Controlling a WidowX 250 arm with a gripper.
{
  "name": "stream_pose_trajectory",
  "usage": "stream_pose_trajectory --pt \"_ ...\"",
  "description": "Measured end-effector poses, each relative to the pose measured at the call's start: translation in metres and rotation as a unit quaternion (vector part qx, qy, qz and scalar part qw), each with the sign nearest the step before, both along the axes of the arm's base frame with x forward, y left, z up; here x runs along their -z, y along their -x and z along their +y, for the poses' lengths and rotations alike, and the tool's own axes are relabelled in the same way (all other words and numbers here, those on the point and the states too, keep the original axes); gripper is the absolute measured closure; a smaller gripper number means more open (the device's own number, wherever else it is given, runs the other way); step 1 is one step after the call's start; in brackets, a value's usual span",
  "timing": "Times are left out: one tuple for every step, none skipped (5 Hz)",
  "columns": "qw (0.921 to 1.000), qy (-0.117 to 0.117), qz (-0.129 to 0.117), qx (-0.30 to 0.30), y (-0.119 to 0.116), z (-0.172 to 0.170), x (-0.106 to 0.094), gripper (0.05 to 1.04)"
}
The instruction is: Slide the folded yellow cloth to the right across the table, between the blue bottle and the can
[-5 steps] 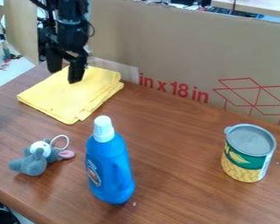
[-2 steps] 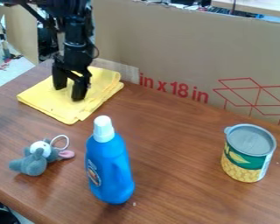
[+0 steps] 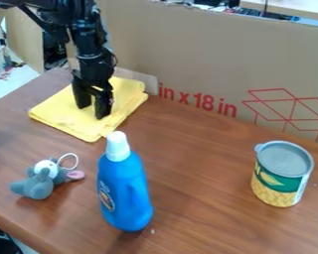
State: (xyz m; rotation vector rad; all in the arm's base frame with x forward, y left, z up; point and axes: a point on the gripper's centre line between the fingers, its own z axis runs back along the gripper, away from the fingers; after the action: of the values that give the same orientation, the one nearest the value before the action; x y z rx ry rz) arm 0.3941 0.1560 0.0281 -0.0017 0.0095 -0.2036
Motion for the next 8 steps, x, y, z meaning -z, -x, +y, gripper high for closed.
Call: stream_pose_trajectory --pt "0.9990 0.040 -0.005 0.021 -0.008 -0.031 0.000 0.083" --pt "0.9963 0.052 0.018 0.066 -0.014 -0.072 0.002 0.082" --pt "0.9912 0.081 0.055 0.089 -0.007 -0.122 0.001 0.083" --pt "0.9850 0.091 0.099 0.108 0.006 -0.175 0.001 0.083" --pt "0.9804 0.099 0.129 0.112 0.029 -0.221 0.002 0.083" --pt "0.9783 0.124 0.120 0.115 0.033 -0.241 0.003 0.082" --pt "0.9769 0.127 0.126 0.118 0.028 -0.244 0.001 0.083" --pt "0.9817 0.110 0.108 0.111 0.018 -0.246 -0.005 0.083"
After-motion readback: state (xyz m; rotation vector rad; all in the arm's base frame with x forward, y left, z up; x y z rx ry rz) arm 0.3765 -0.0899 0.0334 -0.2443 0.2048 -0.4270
